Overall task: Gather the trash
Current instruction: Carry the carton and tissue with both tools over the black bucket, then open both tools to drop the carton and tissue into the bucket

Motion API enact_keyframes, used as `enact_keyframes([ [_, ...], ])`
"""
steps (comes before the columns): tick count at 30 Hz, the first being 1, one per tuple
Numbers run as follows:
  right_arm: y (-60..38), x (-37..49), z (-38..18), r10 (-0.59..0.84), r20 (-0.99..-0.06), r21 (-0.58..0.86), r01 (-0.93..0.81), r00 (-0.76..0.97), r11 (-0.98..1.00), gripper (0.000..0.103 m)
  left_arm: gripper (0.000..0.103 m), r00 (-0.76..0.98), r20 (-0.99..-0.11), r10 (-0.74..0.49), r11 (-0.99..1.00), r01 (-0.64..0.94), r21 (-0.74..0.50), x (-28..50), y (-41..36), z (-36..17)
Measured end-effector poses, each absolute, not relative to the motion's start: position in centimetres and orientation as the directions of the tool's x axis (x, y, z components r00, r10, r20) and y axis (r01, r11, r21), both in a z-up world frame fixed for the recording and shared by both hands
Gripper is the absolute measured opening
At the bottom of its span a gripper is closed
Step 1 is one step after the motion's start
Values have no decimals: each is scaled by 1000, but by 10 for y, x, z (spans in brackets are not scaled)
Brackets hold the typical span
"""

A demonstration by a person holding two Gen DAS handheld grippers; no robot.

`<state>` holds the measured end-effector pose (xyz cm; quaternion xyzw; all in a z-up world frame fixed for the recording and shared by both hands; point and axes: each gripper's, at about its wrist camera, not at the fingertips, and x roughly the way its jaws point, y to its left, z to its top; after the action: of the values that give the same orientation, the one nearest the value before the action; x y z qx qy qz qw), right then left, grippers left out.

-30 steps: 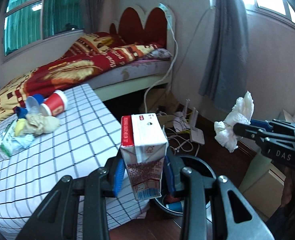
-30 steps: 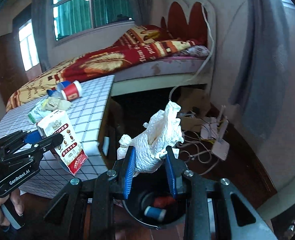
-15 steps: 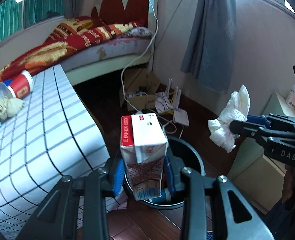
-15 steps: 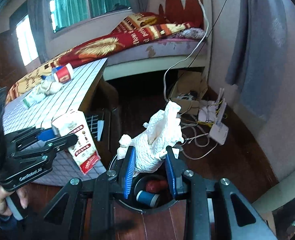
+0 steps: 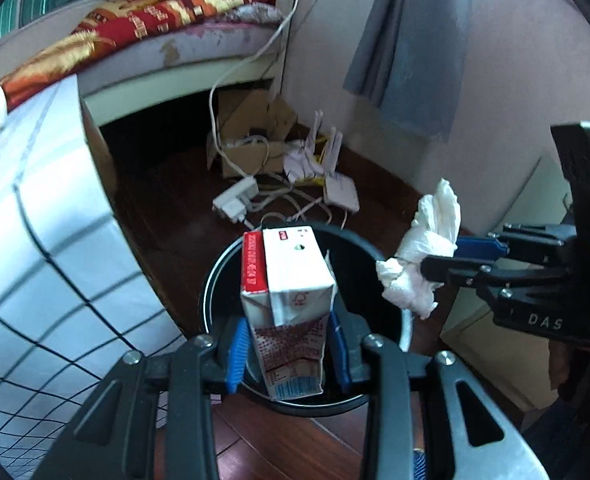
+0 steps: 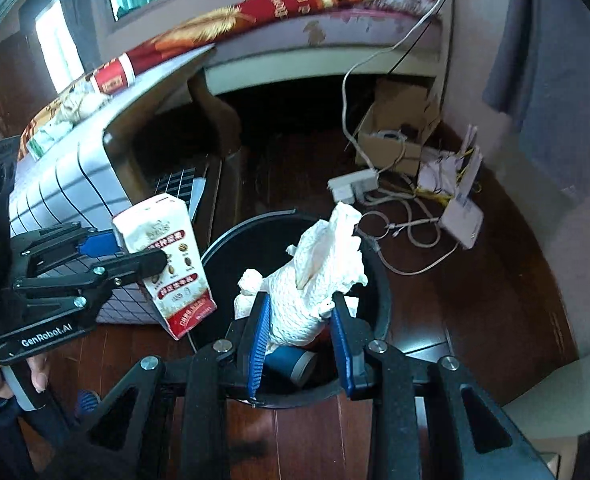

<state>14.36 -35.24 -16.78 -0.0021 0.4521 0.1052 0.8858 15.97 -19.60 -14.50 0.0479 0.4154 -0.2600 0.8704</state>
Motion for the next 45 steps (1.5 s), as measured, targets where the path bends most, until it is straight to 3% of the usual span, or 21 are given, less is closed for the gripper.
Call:
enact_keyframes([
  [4,-348,160,-195,215,-836,111,-228,504,967,35,41,478,-771,-421,852,500,-156,169,-200,-163],
  [5,-347,165,-206,196,-855,95,-226,481,970,54,46,458,-785,-416,855,492,-165,172,-200,-171],
  [6,-349,169,-217,139,-874,49,-199,466,979,71,62,459,-796,-394,866,477,-153,174,-199,-175],
  [7,-350,171,-222,114,-880,32,-181,461,983,98,72,470,-801,-371,877,461,-136,174,-197,-178],
  [8,-355,172,-227,116,-883,44,-166,455,985,101,73,478,-801,-360,882,453,-126,174,-195,-179],
  [9,-361,171,-230,109,-886,47,-146,452,988,101,76,489,-805,-336,892,439,-105,172,-192,-181],
  [12,-371,172,-234,61,-889,22,-90,454,996,103,100,512,-813,-276,914,400,-58,166,-186,-186],
  [24,-344,157,-204,-30,-859,-96,-103,512,990,103,100,598,-771,-221,946,324,-21,147,-153,-160],
  [45,-261,125,-79,-113,-739,-220,-80,664,972,103,100,754,-635,-166,983,180,-43,114,-81,-68],
])
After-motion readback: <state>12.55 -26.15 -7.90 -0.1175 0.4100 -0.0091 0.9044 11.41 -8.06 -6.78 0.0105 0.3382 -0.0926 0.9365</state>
